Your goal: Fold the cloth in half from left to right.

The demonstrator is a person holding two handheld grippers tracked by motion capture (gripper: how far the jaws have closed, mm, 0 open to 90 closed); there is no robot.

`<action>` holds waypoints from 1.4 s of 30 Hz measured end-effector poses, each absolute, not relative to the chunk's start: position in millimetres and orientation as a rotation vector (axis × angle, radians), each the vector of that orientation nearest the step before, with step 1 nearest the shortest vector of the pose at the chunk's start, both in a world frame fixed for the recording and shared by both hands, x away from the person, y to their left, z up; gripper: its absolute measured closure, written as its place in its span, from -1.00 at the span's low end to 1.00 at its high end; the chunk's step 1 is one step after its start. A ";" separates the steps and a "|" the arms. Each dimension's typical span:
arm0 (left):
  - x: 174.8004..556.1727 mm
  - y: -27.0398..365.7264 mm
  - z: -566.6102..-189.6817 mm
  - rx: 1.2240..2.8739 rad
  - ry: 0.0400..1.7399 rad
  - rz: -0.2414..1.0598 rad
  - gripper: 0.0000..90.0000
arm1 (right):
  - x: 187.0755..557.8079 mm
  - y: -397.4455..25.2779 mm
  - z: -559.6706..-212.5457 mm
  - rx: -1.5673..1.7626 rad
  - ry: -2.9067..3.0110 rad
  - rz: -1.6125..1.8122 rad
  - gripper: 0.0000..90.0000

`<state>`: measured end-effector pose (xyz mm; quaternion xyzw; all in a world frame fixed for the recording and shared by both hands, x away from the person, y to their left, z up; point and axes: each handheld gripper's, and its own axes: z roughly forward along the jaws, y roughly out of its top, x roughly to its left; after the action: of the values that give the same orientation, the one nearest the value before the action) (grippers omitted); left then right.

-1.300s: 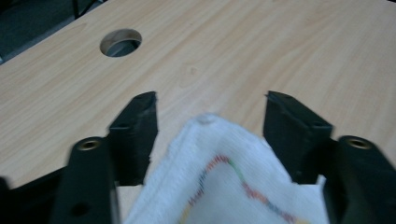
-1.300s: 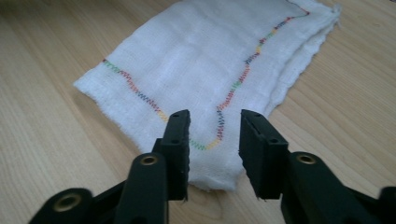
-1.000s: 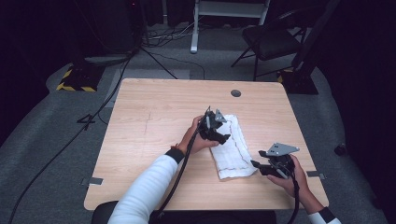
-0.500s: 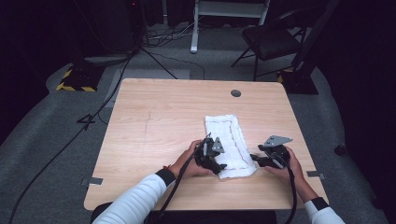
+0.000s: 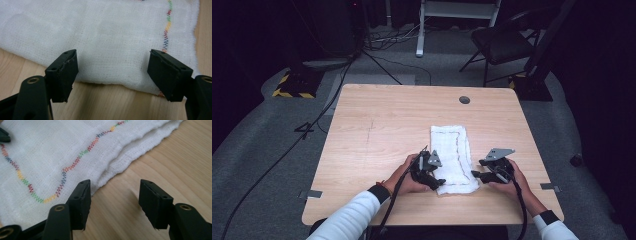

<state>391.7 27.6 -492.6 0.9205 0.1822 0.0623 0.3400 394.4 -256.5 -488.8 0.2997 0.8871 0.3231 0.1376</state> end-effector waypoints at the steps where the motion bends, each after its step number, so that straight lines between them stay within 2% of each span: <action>1: 387.8 32.5 -493.1 2.389 0.480 0.166 -0.45 | 393.0 -255.2 -488.8 0.862 2.573 0.938 -0.05; 13: 356.3 59.7 -493.0 2.379 0.538 0.197 -0.45 | 367.9 -231.6 -488.6 0.804 2.630 0.943 -0.15; 21: 350.2 70.5 -478.0 2.329 0.556 0.198 -0.55 | 370.0 -230.0 -482.5 0.783 2.613 0.939 -0.14; 26: 365.4 75.6 -472.4 2.302 0.598 0.253 -0.56 | 382.0 -231.7 -475.3 0.814 2.568 0.980 -0.12; 29: 391.8 81.8 -469.9 2.292 0.664 0.283 -0.56 | 400.1 -229.2 -468.0 0.835 2.520 0.994 -0.09; 33: 409.0 83.1 -468.8 2.271 0.705 0.299 -0.55 | 414.2 -225.0 -464.7 0.847 2.496 0.995 -0.08; 37: 430.9 78.8 -469.5 2.275 0.731 0.392 -0.54 | 438.9 -218.3 -460.9 0.878 2.458 1.013 -0.06; 42: 457.3 75.0 -472.4 2.251 0.769 0.373 -0.54 | 461.2 -209.6 -459.4 0.886 2.438 1.016 -0.05</action>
<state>457.3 75.0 -472.4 0.8727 0.2981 0.1446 0.3588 461.2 -209.6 -459.4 0.3130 0.8614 0.3588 0.1769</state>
